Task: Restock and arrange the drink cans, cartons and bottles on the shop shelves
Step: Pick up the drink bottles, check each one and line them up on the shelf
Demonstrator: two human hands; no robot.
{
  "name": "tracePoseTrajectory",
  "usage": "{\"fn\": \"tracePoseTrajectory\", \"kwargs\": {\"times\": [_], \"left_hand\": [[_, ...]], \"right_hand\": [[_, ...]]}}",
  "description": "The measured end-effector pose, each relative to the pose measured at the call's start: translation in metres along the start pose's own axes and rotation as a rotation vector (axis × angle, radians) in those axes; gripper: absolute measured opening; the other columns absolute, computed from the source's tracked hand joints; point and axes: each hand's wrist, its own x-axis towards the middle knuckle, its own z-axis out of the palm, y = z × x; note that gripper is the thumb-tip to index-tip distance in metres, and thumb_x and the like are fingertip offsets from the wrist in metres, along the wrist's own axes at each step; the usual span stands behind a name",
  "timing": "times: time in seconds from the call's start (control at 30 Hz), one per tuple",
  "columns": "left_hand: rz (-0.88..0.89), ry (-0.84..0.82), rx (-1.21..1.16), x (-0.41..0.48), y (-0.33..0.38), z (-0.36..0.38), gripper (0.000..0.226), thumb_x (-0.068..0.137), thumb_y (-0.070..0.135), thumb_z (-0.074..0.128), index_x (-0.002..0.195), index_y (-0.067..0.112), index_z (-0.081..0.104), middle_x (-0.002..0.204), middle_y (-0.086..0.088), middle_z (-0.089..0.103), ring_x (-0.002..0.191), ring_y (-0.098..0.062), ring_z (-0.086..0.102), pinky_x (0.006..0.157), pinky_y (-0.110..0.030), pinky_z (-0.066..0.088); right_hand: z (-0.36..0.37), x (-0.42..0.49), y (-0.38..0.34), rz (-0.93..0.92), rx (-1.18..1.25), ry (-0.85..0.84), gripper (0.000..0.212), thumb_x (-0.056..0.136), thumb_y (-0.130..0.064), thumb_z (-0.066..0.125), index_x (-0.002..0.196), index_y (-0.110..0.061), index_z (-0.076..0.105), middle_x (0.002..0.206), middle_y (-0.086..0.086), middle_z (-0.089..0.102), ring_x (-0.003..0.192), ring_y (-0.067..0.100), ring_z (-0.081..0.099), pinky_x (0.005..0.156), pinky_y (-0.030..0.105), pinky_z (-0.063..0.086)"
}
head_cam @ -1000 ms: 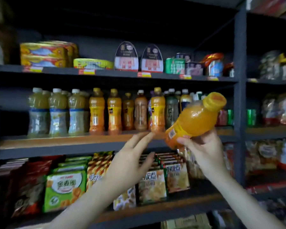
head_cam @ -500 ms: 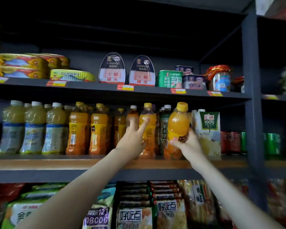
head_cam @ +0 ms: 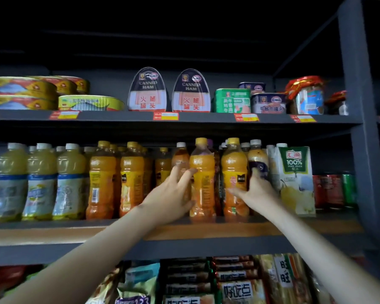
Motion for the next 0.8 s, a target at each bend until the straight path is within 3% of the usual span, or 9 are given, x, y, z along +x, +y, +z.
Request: {"fn": "tracePoseTrajectory", "kwargs": {"times": [0.03,0.1,0.17,0.23,0.37,0.43,0.5,0.67,0.8], "left_hand": [[-0.010,0.029,0.048,-0.005,-0.016,-0.007,0.076,0.093,0.040,0.058,0.152,0.030,0.011,0.160,-0.003,0.005,0.127,-0.019,0.049,0.092,-0.025,0.050],[-0.028,0.083,0.215,-0.016,-0.053,-0.022,0.078,0.090,0.042,0.061,0.153,0.026,0.018,0.160,-0.009,0.009,0.139,-0.027,0.035,0.103,-0.035,0.044],[-0.019,0.115,0.439,-0.023,-0.092,-0.037,0.087,0.074,0.044,0.078,0.147,0.020,0.038,0.154,-0.022,0.028,0.133,-0.038,0.041,0.104,-0.048,0.041],[-0.008,0.108,0.585,-0.026,-0.131,-0.046,0.091,0.058,0.048,0.086,0.137,0.017,0.054,0.144,-0.026,0.043,0.128,-0.039,0.047,0.103,-0.056,0.040],[0.103,0.095,0.674,-0.029,-0.191,-0.059,0.079,0.075,0.055,0.068,0.143,0.022,0.044,0.147,-0.023,0.040,0.130,-0.038,0.047,0.111,-0.056,0.028],[0.159,0.108,0.688,-0.030,-0.210,-0.058,0.071,0.084,0.058,0.044,0.146,0.024,0.036,0.148,-0.022,0.039,0.131,-0.037,0.047,0.111,-0.052,0.021],[0.233,0.120,0.689,-0.029,-0.223,-0.050,0.069,0.087,0.057,0.036,0.147,0.024,0.037,0.150,-0.019,0.035,0.134,-0.036,0.042,0.110,-0.051,0.023],[0.399,0.159,0.694,-0.020,-0.235,-0.038,0.074,0.089,0.061,0.038,0.153,0.026,0.026,0.157,-0.017,0.024,0.143,-0.032,0.027,0.112,-0.055,0.021],[0.482,0.214,0.652,-0.014,-0.239,-0.034,0.074,0.089,0.063,0.038,0.153,0.026,0.028,0.157,-0.016,0.023,0.143,-0.031,0.027,0.113,-0.054,0.018]], "right_hand": [[0.000,-0.007,-0.005,-0.054,-0.105,0.104,0.091,0.089,-0.044,0.064,0.151,-0.008,0.008,0.134,0.015,0.049,0.114,0.024,0.056,0.085,0.029,0.050],[0.006,-0.025,-0.027,-0.259,-0.231,0.305,0.088,0.092,-0.040,0.060,0.153,-0.013,0.004,0.155,0.013,0.023,0.141,0.027,0.026,0.110,0.032,0.033],[0.021,-0.035,-0.061,-0.498,-0.212,0.353,0.078,0.095,-0.034,0.056,0.154,-0.021,0.007,0.158,0.008,0.014,0.144,0.025,0.016,0.112,0.030,0.027],[0.045,-0.029,-0.097,-0.599,-0.187,0.245,0.071,0.099,-0.029,0.050,0.154,-0.030,0.005,0.160,0.005,0.007,0.146,0.024,0.012,0.113,0.033,0.029],[0.100,0.016,-0.147,-0.491,-0.222,-0.001,0.075,0.101,-0.020,0.046,0.153,-0.036,-0.005,0.162,0.003,-0.007,0.148,0.030,0.000,0.117,0.043,0.020],[0.122,0.039,-0.160,-0.434,-0.244,-0.078,0.081,0.098,-0.010,0.047,0.153,-0.038,-0.006,0.162,0.001,-0.013,0.148,0.029,-0.004,0.115,0.044,0.025],[0.138,0.059,-0.168,-0.379,-0.311,-0.114,0.089,0.094,-0.003,0.048,0.153,-0.038,-0.008,0.161,0.001,-0.017,0.148,0.030,-0.006,0.115,0.044,0.027],[0.158,0.083,-0.173,-0.261,-0.587,-0.097,0.095,0.092,-0.006,0.052,0.151,-0.035,-0.016,0.156,0.006,-0.032,0.145,0.026,-0.025,0.119,0.043,-0.003],[0.168,0.098,-0.179,-0.249,-0.945,-0.027,0.086,0.096,-0.029,0.049,0.152,-0.029,-0.016,0.159,0.019,-0.020,0.144,0.031,-0.026,0.114,0.054,-0.020]]}}
